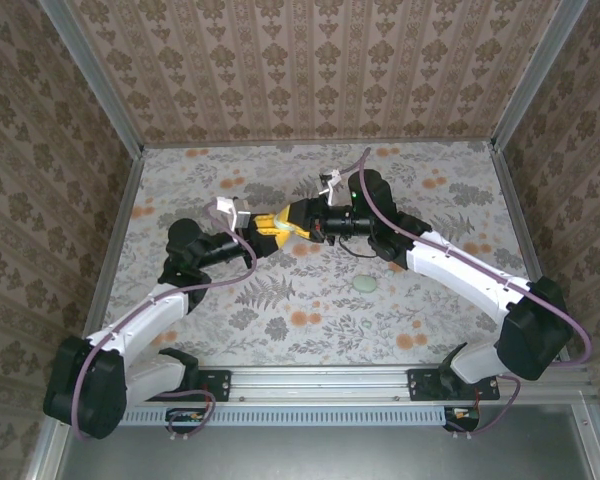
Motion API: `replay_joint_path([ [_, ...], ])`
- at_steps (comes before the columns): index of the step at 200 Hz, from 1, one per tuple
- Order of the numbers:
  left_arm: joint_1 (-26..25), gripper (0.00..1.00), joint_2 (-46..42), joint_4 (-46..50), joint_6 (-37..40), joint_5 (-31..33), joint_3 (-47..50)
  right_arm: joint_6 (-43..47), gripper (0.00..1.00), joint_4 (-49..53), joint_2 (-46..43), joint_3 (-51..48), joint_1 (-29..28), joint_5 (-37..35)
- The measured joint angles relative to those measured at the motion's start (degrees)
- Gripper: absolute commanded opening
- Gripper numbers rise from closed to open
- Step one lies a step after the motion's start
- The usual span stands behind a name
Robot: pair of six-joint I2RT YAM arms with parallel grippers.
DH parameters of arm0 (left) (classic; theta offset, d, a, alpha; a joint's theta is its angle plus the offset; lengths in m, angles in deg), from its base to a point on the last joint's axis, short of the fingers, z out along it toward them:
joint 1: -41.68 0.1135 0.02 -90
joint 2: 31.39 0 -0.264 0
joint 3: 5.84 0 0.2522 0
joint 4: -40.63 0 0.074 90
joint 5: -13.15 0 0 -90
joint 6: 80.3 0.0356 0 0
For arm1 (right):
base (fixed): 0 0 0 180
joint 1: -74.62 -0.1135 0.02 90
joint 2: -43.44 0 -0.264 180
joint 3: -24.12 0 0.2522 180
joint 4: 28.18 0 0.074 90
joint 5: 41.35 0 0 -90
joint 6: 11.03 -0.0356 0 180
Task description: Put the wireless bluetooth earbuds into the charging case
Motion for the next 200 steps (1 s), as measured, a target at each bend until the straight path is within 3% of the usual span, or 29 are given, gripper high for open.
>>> replay_joint_path([
  [14,0.0,0.3,-0.4,1.6,1.7,0.5,0.0,-0.3,0.21,-0.3,0.2,-0.2,0.0,0.1],
  [29,0.0,0.45,-1.3,4.0,3.5,1.2,0.0,-0.3,0.2,-0.7,0.9,-0.2,0.0,0.4],
  [64,0.0,0.99,-5.1,13.4,8.7,4.0,-0.1,0.6,0.19,-1.0,3.1,0.0,0.4,0.5],
  [127,0.8,1.0,-15.2,31.7,18.4,14.6,-0.8,8.3,0.19,5.0,14.2,9.2,5.3,0.2],
  [200,3.8,1.0,-17.5,40.0,20.1,23.8,-0.1,20.5,0.23,16.4,41.9,30.6,10.3,-1.5],
])
